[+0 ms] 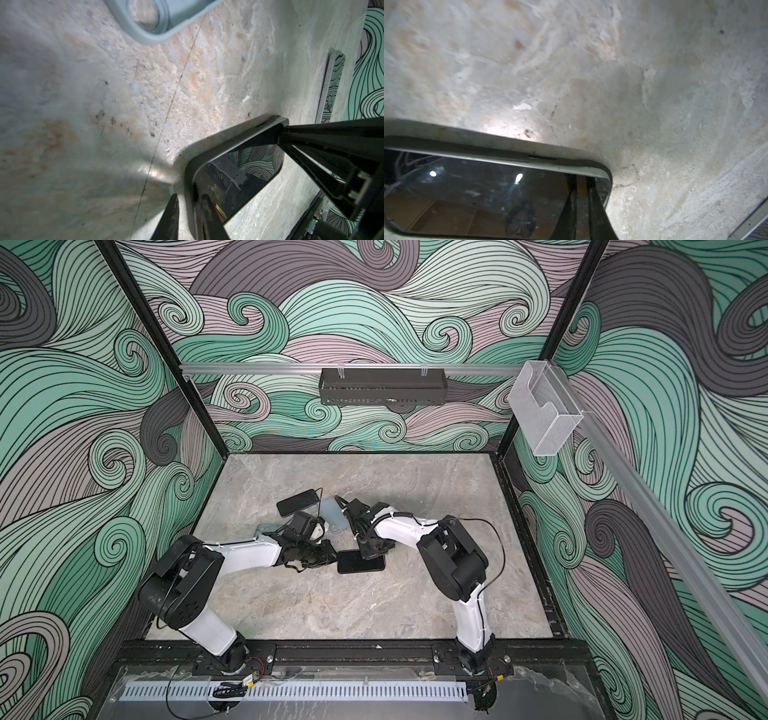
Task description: Put the phone into the phone case
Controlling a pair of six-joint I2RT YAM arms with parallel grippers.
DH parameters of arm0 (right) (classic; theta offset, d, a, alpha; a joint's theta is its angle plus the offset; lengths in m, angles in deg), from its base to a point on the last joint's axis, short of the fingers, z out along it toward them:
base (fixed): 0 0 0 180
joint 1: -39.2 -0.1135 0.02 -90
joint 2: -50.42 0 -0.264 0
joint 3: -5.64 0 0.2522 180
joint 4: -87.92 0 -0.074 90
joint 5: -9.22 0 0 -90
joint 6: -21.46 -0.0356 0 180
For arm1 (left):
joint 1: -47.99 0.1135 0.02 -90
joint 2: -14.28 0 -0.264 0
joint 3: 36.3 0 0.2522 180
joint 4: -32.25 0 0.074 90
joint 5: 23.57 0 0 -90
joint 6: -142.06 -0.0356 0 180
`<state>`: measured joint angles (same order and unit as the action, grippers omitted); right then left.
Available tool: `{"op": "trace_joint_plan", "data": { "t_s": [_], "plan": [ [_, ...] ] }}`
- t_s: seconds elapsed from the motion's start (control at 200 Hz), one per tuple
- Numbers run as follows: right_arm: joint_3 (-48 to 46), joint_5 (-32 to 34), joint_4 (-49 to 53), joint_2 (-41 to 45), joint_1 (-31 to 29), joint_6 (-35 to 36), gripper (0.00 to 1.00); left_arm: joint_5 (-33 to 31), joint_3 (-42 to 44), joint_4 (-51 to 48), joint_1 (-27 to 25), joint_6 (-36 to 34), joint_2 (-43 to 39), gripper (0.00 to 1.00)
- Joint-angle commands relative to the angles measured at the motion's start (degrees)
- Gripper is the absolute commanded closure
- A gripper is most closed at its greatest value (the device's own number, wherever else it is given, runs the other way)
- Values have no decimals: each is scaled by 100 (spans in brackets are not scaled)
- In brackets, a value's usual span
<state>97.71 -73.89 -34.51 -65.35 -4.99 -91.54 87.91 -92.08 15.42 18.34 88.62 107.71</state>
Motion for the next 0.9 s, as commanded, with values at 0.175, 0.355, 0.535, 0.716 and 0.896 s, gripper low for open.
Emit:
{"op": "trace_joint_plan", "data": {
  "t_s": [0.175,0.355,0.535,0.716,0.896],
  "plan": [
    [-1000,-580,-763,-2011,-38,-80,85,-63,84,-185,39,26,-280,77],
    [-1079,-694,-837,-2008,-30,-73,85,-100,98,-254,38,18,-371,77],
    [-1263,-789,-943,-1911,14,-48,84,-91,106,-223,37,36,-349,77],
    [-1573,-844,-1202,-1445,119,-24,84,-56,107,-173,29,60,-299,77],
    [-1613,-941,-1216,-504,248,75,84,-64,93,-206,30,54,-299,76]
  ]
}}
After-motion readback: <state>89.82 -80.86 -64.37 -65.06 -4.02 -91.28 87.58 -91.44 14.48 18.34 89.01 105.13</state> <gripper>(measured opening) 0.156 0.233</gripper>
